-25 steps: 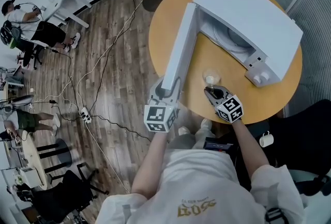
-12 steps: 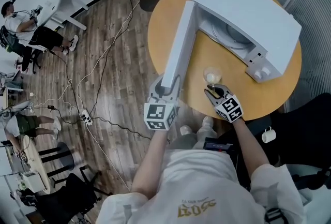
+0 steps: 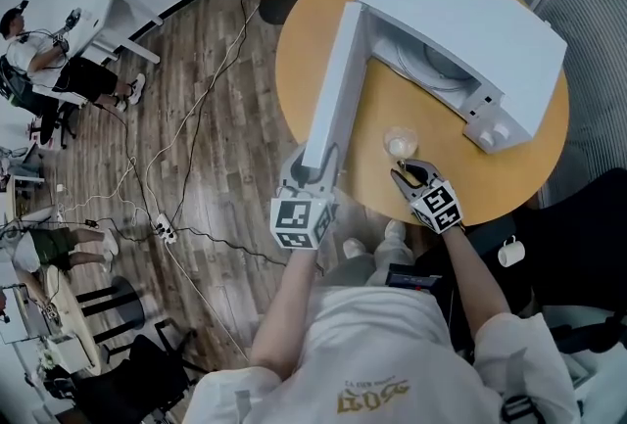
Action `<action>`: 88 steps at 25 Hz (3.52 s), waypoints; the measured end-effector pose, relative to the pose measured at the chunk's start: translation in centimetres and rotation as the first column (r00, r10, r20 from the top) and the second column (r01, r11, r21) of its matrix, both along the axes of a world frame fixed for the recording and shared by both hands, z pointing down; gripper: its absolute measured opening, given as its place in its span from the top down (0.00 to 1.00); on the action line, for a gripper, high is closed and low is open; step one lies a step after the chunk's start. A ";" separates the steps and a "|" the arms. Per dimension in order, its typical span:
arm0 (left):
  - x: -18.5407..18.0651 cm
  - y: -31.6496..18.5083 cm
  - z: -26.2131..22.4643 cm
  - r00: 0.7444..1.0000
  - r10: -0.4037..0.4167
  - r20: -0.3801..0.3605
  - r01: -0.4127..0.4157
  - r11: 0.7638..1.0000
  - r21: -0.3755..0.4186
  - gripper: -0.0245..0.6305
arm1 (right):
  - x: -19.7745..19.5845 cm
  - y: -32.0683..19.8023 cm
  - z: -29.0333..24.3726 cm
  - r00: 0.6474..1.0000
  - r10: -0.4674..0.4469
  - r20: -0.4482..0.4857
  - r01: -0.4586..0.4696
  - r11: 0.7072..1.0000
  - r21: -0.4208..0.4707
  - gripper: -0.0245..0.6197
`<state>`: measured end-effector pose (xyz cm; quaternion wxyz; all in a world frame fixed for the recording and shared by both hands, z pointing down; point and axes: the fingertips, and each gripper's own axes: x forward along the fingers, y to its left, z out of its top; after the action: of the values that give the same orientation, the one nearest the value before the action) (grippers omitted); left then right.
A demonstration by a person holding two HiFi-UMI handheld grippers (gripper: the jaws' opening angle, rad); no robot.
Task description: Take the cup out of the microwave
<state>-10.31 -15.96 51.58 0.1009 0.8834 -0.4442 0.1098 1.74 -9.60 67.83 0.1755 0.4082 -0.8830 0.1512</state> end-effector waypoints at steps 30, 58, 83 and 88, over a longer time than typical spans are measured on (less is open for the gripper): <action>-2.1 -1.0 0.0 0.998 0.051 -0.038 -0.050 0.998 0.033 0.69 | 5.1 0.3 -13.0 0.867 0.466 0.176 -0.481 0.875 0.051 0.88; -3.1 -1.4 -0.1 0.993 0.097 -0.067 -0.093 0.993 0.066 0.69 | 4.5 5.5 -14.8 0.748 0.658 0.082 -0.663 0.746 0.068 0.94; -2.8 -1.2 0.1 0.995 0.087 -0.050 -0.083 0.993 0.079 0.69 | 4.6 6.2 -14.0 0.758 0.645 0.094 -0.651 0.758 0.045 0.94; -2.9 -1.2 0.1 0.995 0.085 -0.059 -0.081 0.994 0.076 0.69 | 4.6 6.4 -14.0 0.757 0.646 0.094 -0.652 0.757 0.045 0.94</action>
<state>-13.16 -17.13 51.65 0.0774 0.9073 -0.4074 0.0700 6.38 -3.25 53.87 0.0648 0.6892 -0.6977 0.1844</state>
